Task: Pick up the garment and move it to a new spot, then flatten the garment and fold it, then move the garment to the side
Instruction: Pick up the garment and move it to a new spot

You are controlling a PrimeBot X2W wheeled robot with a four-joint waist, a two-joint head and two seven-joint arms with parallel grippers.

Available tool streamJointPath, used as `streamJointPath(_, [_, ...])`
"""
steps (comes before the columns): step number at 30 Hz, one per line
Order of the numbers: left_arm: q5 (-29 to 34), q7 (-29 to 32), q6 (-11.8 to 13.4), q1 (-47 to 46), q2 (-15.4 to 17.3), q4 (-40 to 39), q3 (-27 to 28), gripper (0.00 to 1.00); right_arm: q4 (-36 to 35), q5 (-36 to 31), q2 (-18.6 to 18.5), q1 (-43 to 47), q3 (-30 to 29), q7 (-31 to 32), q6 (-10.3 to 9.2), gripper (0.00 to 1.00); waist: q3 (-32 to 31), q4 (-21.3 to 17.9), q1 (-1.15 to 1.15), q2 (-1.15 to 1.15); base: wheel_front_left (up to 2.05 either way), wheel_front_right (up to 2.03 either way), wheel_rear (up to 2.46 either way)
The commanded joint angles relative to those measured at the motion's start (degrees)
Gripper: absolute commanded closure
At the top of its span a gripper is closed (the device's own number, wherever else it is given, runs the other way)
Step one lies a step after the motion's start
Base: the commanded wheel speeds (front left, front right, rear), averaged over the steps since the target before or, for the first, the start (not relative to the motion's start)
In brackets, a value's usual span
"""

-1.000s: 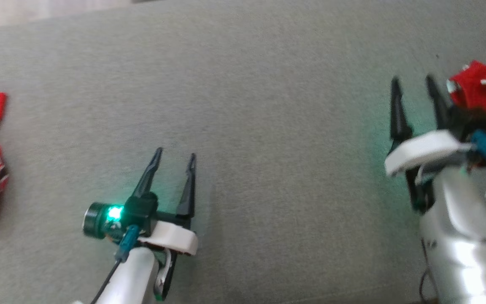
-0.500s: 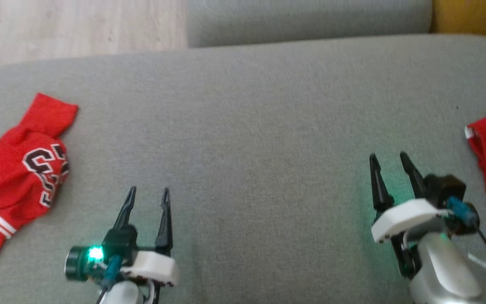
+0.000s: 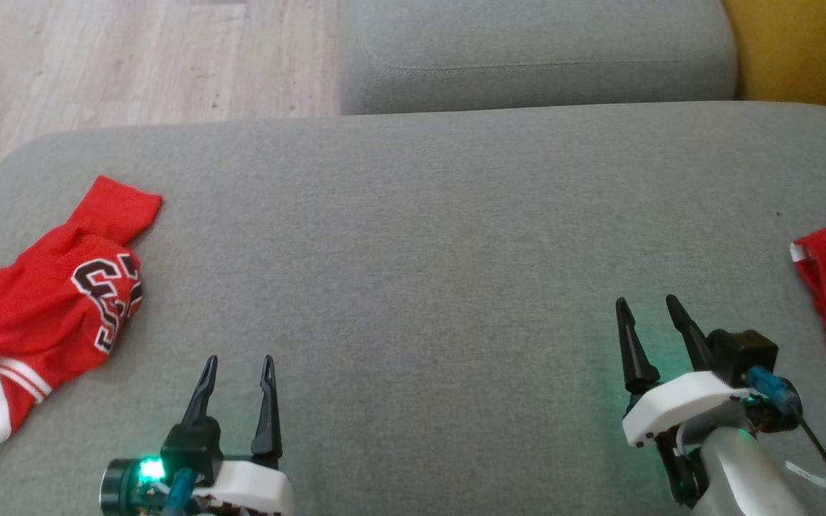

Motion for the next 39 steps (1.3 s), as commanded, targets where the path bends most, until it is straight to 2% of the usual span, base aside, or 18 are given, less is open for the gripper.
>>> streamJointPath(1, [0.2, -0.3, 0.1, -1.7, 0.2, -2.0, 2.1, 0.0, -1.8, 0.3, 0.3, -1.1, 1.6, -0.6, -0.04, 0.0, 0.2, 0.5, 0.0, 0.0, 0.0, 0.0, 0.0])
streamJointPath(6, [-1.4, -0.3, 0.8, -1.8, 0.2, -2.2, 1.8, 0.0, -1.8, 0.3, 0.3, -1.3, 3.0, -0.6, -0.04, 0.0, 1.0, 4.0, 0.0, 0.0, 0.0, 0.0, 0.0])
streamJointPath(17, [-2.3, -0.3, 1.4, -0.8, 0.2, -1.4, 4.1, 0.0, -2.1, 1.3, 0.3, -2.4, 6.8, -0.6, -0.04, 0.0, 3.0, 19.5, 0.0, 0.0, 0.0, 0.0, 0.0])
streamJointPath(22, [-2.2, -0.3, 0.8, -0.4, 0.2, -1.0, 6.5, 0.0, -1.9, 1.8, 0.3, -3.2, 8.8, -0.6, -0.04, 0.0, 3.6, 23.8, 0.0, 0.0, 0.0, 0.0, 0.0])
streamJointPath(26, [-2.5, -0.3, 0.0, -1.0, 0.2, -1.5, 8.1, 0.0, -1.9, 1.6, 0.3, -3.9, 9.6, -0.6, -0.04, 0.0, 4.8, 24.9, 0.0, 0.0, 0.0, 0.0, 0.0])
streamJointPath(32, [-2.0, -0.3, -2.3, -4.1, 0.2, -4.0, 10.3, 0.0, -2.3, 0.6, 0.3, -5.3, 10.0, -0.6, -0.04, 0.0, 7.5, 24.1, 0.0, 0.0, 0.0, 0.0, 0.0])
streamJointPath(34, [-1.3, -0.3, -3.6, -7.7, 0.9, -6.7, 12.8, 0.0, -3.0, 0.0, 0.3, -6.3, 9.7, -0.6, -0.04, 0.0, 9.7, 23.0, 0.0, 0.0, 0.0, 0.0, 0.0])
streamJointPath(39, [-0.6, -0.3, -6.1, -14.4, 3.5, -6.3, 15.1, 0.0, -4.3, -1.0, 0.3, -7.9, 10.0, -0.6, -0.04, 0.0, 13.2, 21.0, 0.0, 0.0, 0.0, 0.0, 0.0])
